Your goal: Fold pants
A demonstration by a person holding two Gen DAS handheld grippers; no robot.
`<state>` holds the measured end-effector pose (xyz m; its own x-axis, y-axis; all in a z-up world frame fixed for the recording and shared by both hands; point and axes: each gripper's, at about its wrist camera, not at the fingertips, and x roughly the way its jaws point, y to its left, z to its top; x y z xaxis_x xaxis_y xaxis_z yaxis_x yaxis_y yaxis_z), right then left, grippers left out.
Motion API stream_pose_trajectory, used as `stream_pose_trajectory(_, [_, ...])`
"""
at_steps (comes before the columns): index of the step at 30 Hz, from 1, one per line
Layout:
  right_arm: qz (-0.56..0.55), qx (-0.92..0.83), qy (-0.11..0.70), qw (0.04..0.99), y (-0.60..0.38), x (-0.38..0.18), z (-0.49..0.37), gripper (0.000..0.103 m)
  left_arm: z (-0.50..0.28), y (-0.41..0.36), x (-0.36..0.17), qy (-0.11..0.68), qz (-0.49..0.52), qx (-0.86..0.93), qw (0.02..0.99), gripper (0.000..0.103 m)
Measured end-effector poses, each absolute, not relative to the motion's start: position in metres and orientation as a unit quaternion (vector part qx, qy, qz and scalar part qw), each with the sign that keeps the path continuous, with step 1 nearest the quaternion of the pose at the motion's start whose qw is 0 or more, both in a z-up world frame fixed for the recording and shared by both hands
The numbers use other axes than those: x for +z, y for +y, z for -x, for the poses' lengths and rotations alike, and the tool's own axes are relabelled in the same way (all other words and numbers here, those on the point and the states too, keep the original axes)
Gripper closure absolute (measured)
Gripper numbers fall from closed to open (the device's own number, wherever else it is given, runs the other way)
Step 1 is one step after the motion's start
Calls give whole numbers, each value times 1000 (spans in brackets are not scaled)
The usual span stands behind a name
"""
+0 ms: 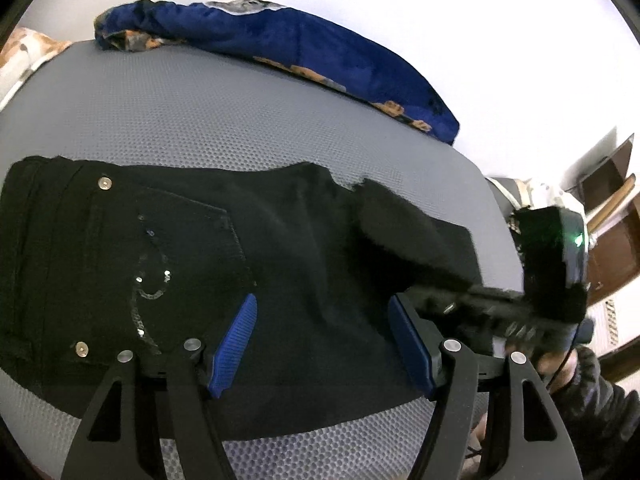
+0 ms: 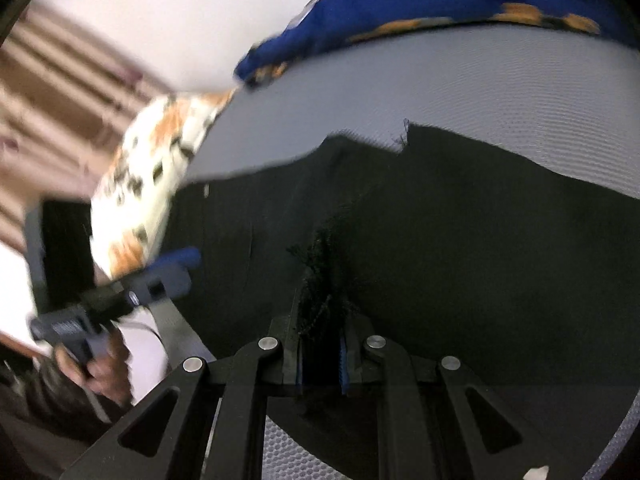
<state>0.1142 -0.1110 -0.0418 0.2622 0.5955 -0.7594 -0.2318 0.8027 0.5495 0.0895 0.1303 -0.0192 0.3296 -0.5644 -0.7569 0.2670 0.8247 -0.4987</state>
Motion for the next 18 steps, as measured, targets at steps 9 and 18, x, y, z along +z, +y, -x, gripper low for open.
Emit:
stream_pose_trajectory(9, [-99,279,577,761,-70,-64,-96,70,-95,117,-27,537,178,-315,762,34])
stream_pose_trajectory(18, [-57,261,582,768,-94,-39,-48,53,-95,103,-45,580,204,-346,709,34])
